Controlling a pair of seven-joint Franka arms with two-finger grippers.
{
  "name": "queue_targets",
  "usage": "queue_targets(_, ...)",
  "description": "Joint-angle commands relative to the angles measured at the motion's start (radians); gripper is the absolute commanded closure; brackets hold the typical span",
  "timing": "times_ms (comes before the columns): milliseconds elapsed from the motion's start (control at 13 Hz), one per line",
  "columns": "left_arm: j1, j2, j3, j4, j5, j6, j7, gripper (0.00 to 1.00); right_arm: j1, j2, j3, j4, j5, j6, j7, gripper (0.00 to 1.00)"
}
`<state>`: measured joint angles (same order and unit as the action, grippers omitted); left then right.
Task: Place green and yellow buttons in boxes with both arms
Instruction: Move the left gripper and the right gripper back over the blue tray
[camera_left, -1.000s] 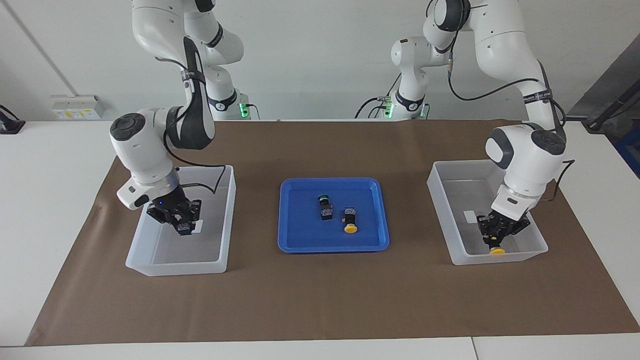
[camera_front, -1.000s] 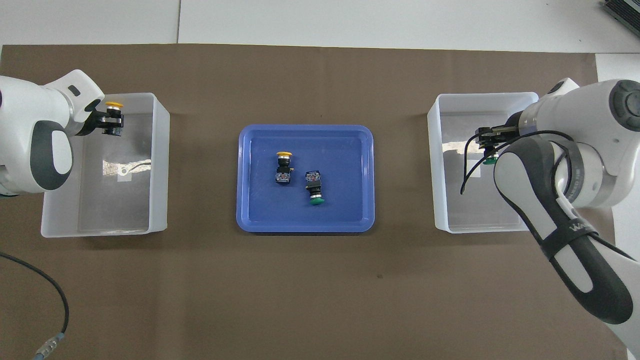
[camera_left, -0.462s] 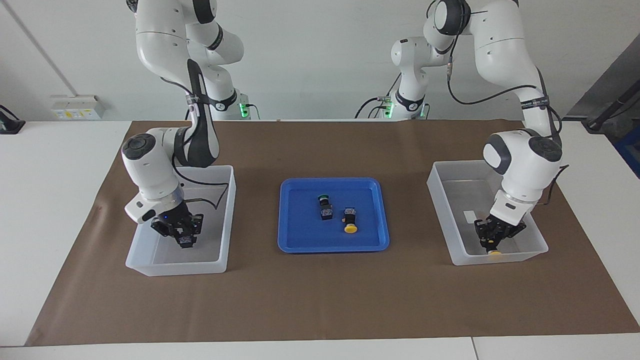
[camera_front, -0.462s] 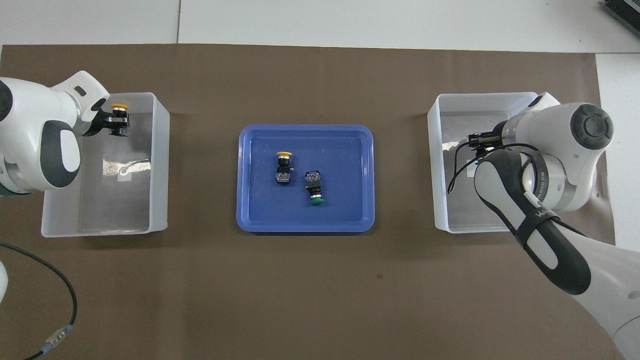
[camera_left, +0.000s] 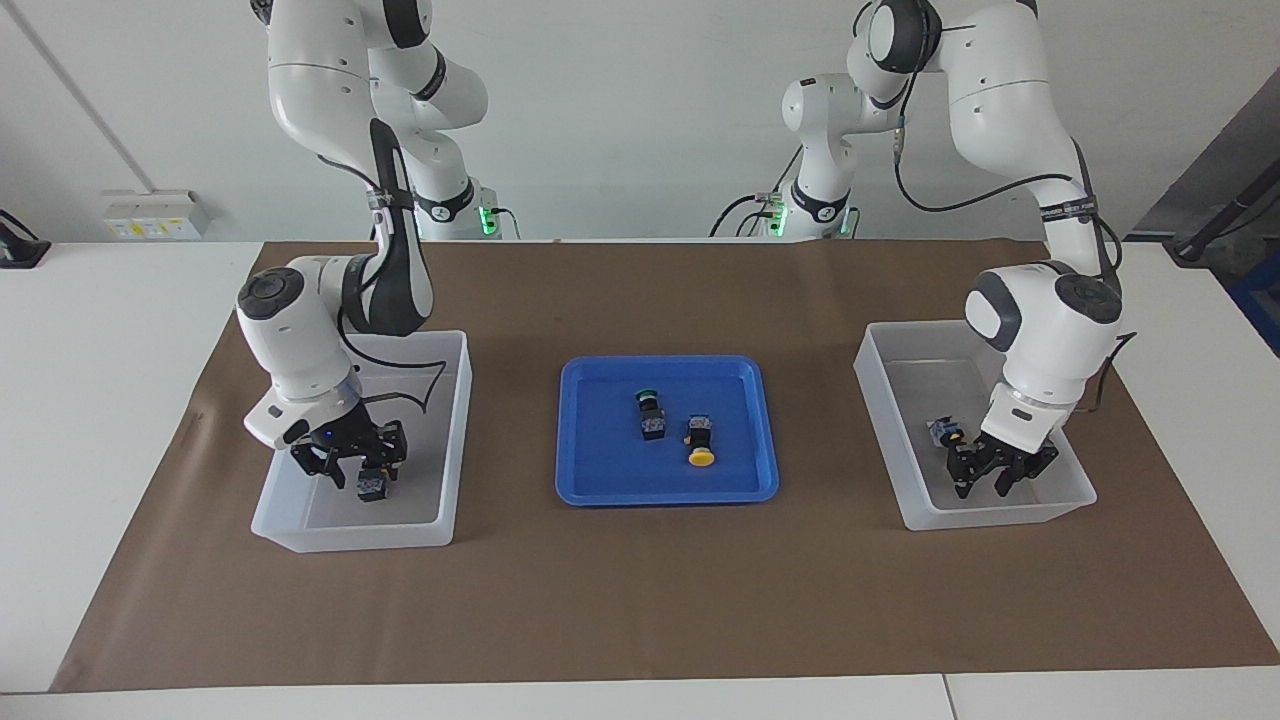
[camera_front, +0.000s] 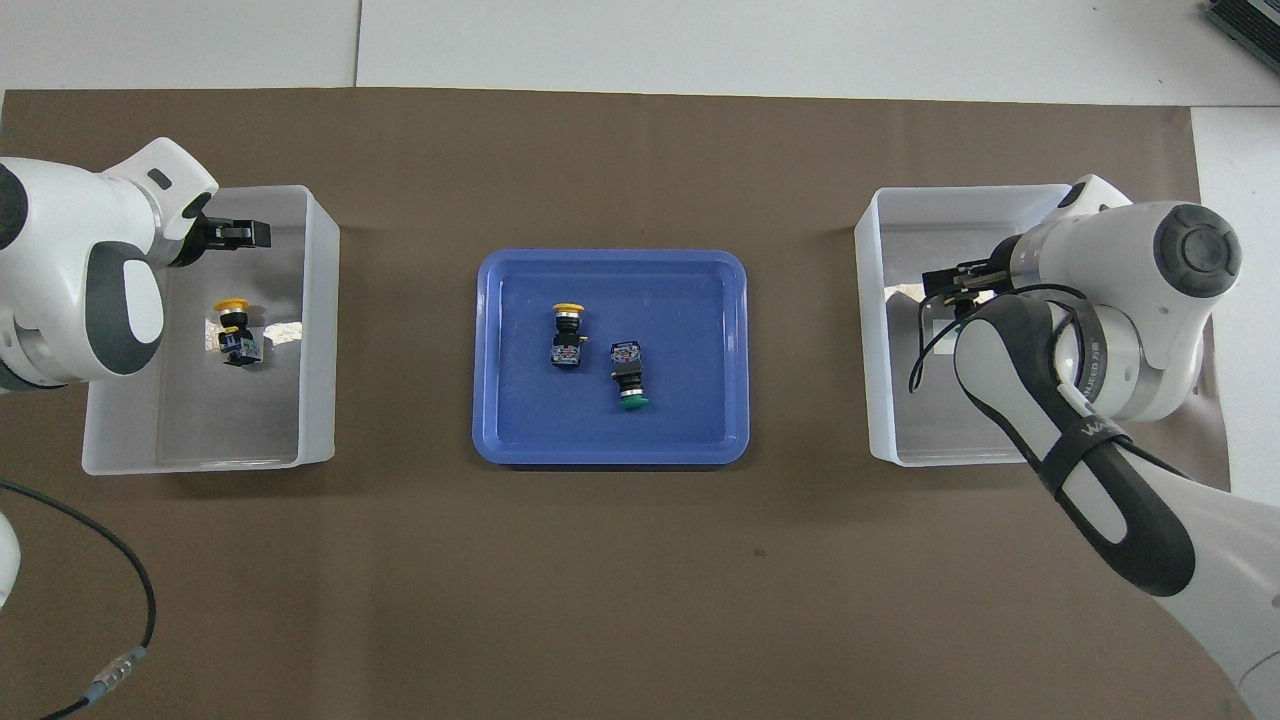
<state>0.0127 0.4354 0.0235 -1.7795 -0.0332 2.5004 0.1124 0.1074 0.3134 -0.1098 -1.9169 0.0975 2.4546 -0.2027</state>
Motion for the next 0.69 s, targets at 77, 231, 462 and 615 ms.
queue_targets(77,0.007,-0.061,-0.005,0.0,-0.014,-0.021,0.003,0.0,0.024,-0.082,0.007,0.061,0.01,-0.167,0.141,0.0)
queue_targets(231,0.0,-0.119,-0.005,0.0,-0.008,-0.099,0.003,0.0,0.044,-0.118,0.007,0.09,0.01,-0.241,0.204,0.0)
queue_targets(462,-0.032,-0.222,-0.005,0.0,-0.005,-0.268,0.0,0.0,0.106,-0.145,0.009,0.102,0.01,-0.292,0.323,0.0)
queue_targets(615,-0.071,-0.27,-0.007,0.002,-0.004,-0.342,-0.01,0.0,0.15,-0.148,0.016,0.098,0.011,-0.292,0.379,0.0)
